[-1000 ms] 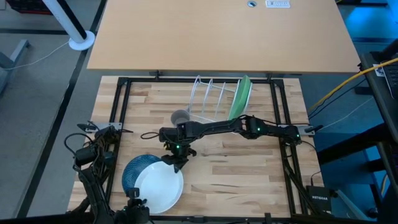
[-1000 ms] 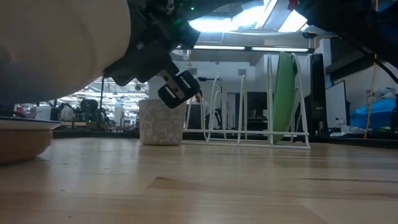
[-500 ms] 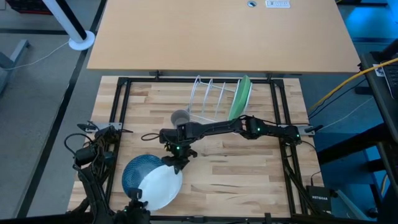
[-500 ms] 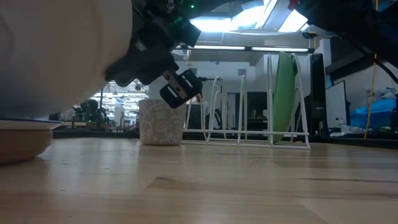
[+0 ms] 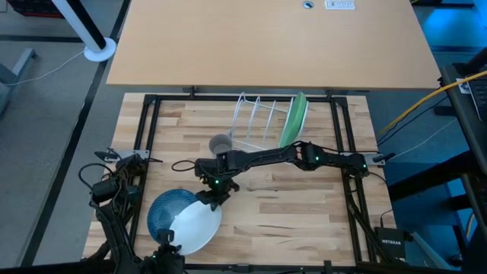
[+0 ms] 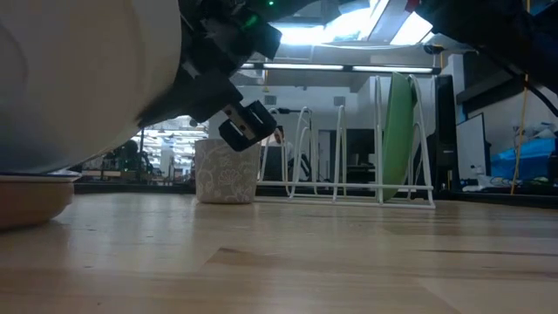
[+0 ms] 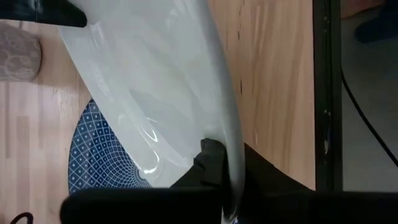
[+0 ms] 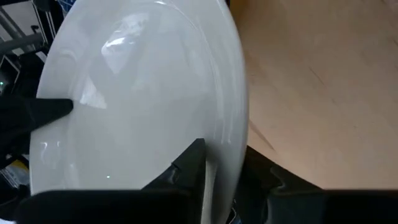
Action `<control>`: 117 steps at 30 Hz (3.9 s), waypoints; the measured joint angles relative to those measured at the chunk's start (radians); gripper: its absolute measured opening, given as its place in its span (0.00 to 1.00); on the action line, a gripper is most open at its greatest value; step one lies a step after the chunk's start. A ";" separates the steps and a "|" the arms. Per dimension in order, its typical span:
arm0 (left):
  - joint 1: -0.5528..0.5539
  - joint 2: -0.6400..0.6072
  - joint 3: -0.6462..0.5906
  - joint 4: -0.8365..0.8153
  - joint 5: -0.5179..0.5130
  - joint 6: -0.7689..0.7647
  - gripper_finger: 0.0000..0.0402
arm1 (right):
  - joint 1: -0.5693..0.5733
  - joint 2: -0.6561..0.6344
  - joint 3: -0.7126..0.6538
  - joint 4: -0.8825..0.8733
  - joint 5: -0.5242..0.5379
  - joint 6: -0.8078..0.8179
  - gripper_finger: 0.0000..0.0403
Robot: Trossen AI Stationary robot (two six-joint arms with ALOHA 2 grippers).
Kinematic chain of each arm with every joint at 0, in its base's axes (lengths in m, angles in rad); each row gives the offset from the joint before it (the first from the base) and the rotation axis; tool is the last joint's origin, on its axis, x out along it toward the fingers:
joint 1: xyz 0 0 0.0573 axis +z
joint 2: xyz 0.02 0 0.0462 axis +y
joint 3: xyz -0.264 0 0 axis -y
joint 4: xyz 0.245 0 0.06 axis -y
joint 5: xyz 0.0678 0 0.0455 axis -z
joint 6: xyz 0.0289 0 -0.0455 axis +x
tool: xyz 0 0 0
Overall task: Sort dishes
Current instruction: Put the white plate in the dish rack
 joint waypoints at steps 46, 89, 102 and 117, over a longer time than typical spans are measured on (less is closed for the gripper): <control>0.005 0.000 0.000 -0.050 0.011 -0.047 0.00 | -0.031 -0.003 -0.002 0.049 0.053 -0.091 0.25; 0.006 -0.001 -0.002 -0.070 0.010 -0.076 0.00 | -0.017 0.000 -0.002 0.119 0.348 -0.144 0.25; 0.010 -0.001 -0.003 -0.065 0.003 -0.062 0.00 | -0.012 0.000 -0.002 0.097 0.443 -0.139 0.25; 0.013 -0.001 -0.002 -0.057 0.003 -0.050 0.00 | -0.001 0.028 0.001 0.069 0.375 -0.143 0.39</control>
